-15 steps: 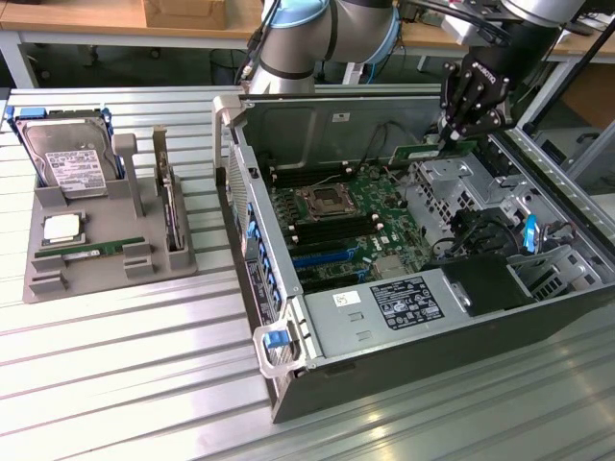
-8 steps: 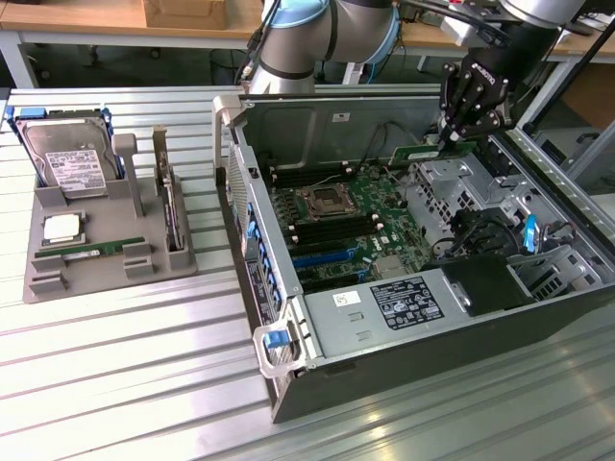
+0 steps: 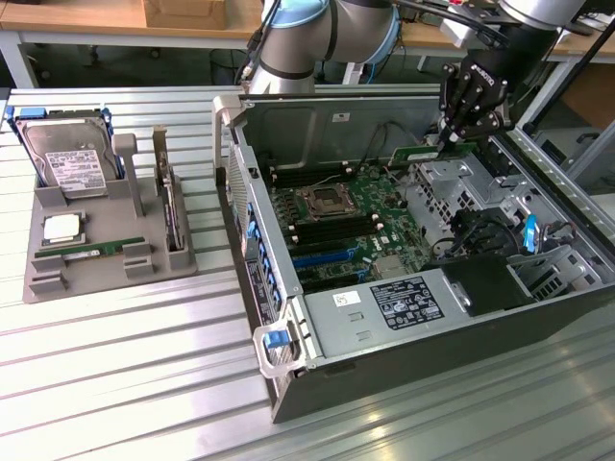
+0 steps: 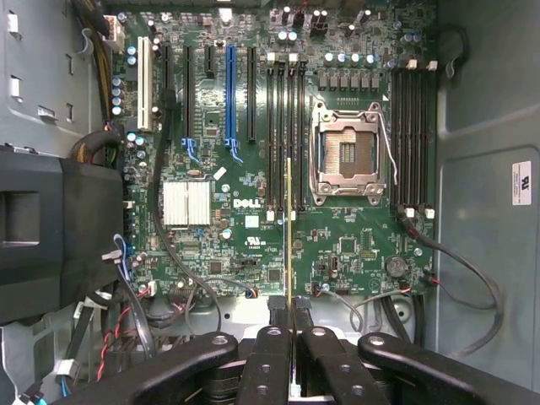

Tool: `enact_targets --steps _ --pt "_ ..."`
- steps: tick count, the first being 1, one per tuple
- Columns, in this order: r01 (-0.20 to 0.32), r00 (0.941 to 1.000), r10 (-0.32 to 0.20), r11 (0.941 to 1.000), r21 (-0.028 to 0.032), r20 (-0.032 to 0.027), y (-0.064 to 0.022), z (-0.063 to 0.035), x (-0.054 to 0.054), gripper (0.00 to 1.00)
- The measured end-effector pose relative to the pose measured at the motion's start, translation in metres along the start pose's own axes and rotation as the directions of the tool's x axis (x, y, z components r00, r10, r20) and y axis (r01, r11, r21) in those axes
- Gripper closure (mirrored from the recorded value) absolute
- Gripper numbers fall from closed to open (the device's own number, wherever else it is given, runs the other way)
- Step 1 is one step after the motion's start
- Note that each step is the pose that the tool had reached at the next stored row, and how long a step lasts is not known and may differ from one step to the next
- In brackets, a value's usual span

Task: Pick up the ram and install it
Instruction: 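Insert the ram into the slot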

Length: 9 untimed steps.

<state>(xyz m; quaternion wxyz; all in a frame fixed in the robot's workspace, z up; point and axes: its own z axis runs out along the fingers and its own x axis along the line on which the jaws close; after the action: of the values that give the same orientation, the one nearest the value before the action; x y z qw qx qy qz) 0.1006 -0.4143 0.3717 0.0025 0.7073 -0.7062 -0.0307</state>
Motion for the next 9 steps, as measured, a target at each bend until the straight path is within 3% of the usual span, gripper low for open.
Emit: enact_targets --steps 9 --pt "0.000 1.0000 0.000 1.0000 0.0000 0.0000 -0.0001 0.0018 0.0001 0.88"
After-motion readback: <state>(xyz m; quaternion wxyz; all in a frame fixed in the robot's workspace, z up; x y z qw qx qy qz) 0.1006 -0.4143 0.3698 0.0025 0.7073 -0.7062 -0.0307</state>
